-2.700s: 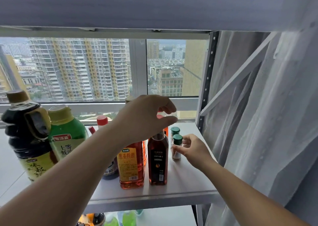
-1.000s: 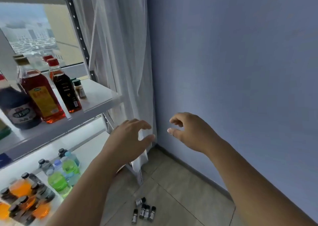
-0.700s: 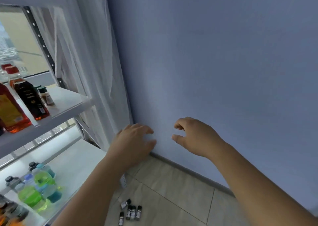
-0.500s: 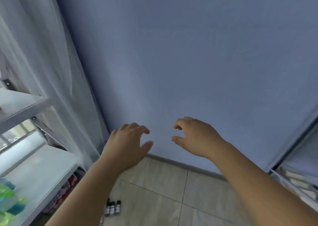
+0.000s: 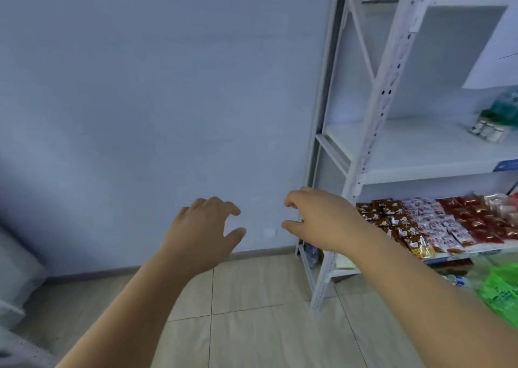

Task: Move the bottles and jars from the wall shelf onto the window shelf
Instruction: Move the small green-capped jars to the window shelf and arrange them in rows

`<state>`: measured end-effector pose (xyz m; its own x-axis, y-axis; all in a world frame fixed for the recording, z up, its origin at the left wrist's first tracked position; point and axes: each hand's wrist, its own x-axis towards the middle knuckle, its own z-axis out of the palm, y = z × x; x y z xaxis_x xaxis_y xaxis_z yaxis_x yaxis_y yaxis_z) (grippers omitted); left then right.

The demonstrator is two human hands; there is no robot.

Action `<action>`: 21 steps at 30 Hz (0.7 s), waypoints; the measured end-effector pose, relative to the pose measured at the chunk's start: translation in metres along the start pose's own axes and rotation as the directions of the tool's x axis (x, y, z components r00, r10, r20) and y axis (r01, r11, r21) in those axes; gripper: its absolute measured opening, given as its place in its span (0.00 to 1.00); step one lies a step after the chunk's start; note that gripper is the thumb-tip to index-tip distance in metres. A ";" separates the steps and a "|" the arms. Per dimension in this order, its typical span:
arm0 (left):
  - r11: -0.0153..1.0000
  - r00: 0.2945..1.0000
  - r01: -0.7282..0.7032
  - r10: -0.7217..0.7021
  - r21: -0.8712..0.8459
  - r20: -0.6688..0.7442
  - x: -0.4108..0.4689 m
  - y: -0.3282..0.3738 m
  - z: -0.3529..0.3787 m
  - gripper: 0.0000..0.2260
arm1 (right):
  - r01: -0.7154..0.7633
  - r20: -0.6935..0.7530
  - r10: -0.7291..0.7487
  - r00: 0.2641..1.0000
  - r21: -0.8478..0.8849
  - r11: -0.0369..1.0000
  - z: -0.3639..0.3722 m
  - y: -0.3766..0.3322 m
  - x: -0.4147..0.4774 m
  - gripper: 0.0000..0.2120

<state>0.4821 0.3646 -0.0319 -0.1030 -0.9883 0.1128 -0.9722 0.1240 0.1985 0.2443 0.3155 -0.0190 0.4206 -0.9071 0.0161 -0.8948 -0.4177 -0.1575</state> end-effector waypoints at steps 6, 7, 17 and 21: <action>0.978 0.977 -0.207 0.207 0.005 0.053 0.050 0.082 0.022 0.20 | -0.177 -0.042 0.177 0.983 -0.004 0.984 -0.016 0.090 -0.044 0.17; 0.972 0.970 -0.235 0.234 -0.005 0.062 0.061 0.094 0.026 0.19 | -0.208 -0.048 0.207 0.977 -0.008 0.978 -0.018 0.104 -0.049 0.17; 0.877 0.872 -0.457 0.475 -0.151 0.117 0.179 0.213 0.080 0.18 | -0.464 -0.061 0.460 0.886 -0.107 0.879 -0.042 0.235 -0.060 0.19; 0.826 0.818 -0.536 0.559 -0.173 0.137 0.227 0.248 0.092 0.18 | -0.537 -0.069 0.532 0.844 -0.121 0.835 -0.056 0.274 -0.050 0.20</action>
<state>0.1985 0.1632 -0.0464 -0.6563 -0.7513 0.0700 -0.7119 0.6473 0.2724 -0.0301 0.2437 -0.0075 -0.1319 -0.9913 -0.0023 -0.9910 0.1319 -0.0209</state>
